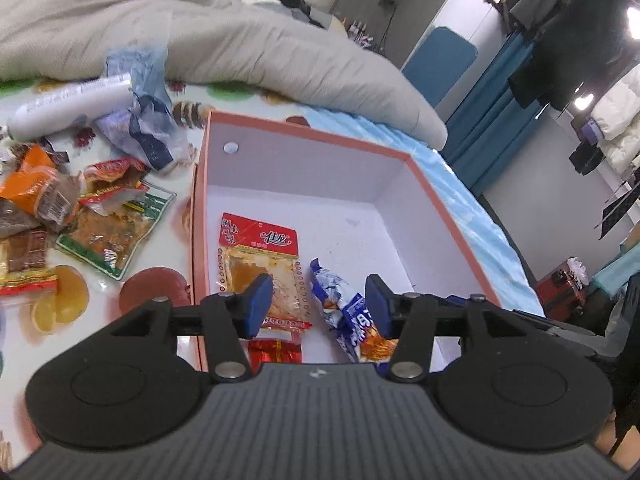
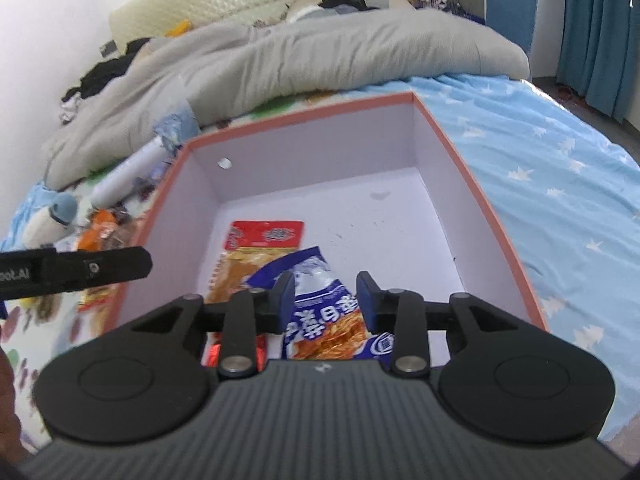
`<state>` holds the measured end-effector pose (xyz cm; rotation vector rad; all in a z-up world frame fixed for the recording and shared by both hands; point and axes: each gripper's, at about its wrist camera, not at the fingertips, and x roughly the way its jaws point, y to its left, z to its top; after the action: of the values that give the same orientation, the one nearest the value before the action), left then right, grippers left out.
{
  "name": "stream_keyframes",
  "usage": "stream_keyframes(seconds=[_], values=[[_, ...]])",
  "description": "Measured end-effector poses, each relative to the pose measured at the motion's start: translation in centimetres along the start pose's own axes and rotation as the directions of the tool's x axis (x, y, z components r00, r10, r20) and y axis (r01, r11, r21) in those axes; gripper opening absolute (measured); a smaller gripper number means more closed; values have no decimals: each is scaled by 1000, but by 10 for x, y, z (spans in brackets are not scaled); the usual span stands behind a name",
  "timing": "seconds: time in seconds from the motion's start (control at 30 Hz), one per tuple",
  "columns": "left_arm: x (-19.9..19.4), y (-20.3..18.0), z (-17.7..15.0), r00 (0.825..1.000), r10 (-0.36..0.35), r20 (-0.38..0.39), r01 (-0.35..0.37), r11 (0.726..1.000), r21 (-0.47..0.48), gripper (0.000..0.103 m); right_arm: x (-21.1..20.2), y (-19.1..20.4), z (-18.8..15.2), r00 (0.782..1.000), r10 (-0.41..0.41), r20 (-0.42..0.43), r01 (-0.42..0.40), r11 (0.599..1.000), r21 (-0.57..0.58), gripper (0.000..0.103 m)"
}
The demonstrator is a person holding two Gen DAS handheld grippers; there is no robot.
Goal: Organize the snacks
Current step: 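Open left tool over pink box while right tool releases blue bag into it, then withdraw both tools from the pink box back toward the snack pile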
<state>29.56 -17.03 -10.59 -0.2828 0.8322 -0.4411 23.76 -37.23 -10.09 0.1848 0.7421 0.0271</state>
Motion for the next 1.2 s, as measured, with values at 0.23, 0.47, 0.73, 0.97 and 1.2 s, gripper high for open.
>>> stream_keyframes(seconds=[0.23,0.47,0.73,0.97,1.2], values=[[-58,-9,-19,997,-1,74,0,1000,19,57,-36,25,-16,998,52,36,-51,998,-25,37],[-118,-3,-40,992,-10,128,11,1000,-8,57,-77,52,-34,989,90,114,-82,994,-75,37],[-169,7,-64,985,4,173,-3,1000,-10,57,-102,78,-53,985,114,127,-102,990,-97,37],[-203,23,-79,981,41,187,-40,999,-8,57,-115,106,-64,984,141,111,-126,983,-137,37],[-242,47,-98,972,108,208,-104,994,-29,57,-125,134,-76,981,164,106,-143,973,-179,37]])
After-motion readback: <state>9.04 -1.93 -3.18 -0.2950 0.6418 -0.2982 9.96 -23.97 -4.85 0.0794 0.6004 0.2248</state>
